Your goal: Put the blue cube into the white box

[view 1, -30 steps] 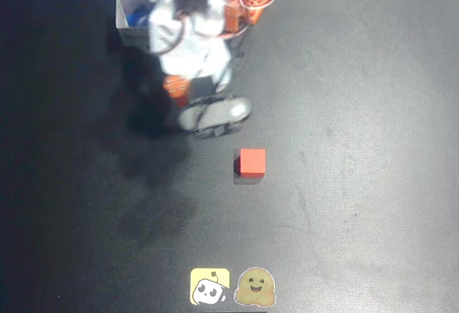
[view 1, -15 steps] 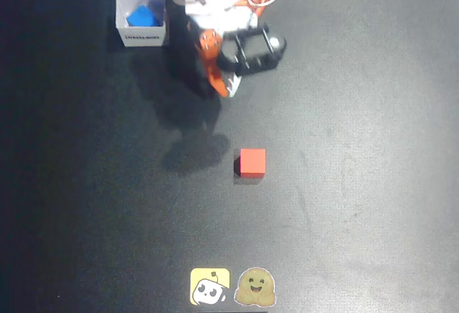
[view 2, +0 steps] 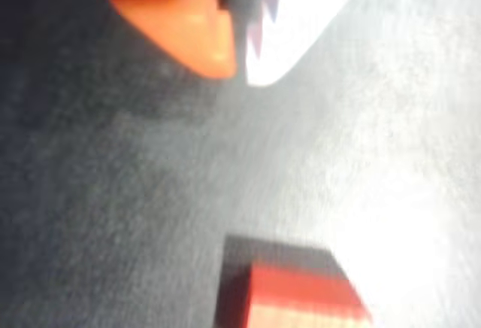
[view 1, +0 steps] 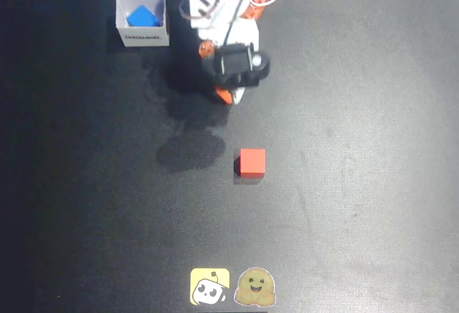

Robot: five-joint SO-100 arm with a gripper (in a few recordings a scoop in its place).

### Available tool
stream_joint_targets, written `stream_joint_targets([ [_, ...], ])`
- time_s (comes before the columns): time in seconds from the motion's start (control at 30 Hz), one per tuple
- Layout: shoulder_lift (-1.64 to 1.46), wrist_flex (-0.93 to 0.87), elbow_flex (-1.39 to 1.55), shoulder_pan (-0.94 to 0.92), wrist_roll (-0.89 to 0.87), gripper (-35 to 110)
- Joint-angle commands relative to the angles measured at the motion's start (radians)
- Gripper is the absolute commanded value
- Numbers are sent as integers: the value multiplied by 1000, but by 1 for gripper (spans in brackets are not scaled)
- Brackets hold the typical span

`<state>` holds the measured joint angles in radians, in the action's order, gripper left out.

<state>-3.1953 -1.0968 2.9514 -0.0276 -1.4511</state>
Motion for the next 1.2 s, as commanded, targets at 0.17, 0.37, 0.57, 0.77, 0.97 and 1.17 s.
stream_joint_targets([
  [0.17,-2,-160,2,-6,-80,0],
  [0.37,-2,-244,3,-6,-80,0],
  [0.57,-2,-244,3,-6,-80,0],
  [0.77,-2,-244,3,-6,-80,0],
  [0.97,-2,-244,3,-6,-80,0],
  [1.17,-2,-244,3,-6,-80,0],
])
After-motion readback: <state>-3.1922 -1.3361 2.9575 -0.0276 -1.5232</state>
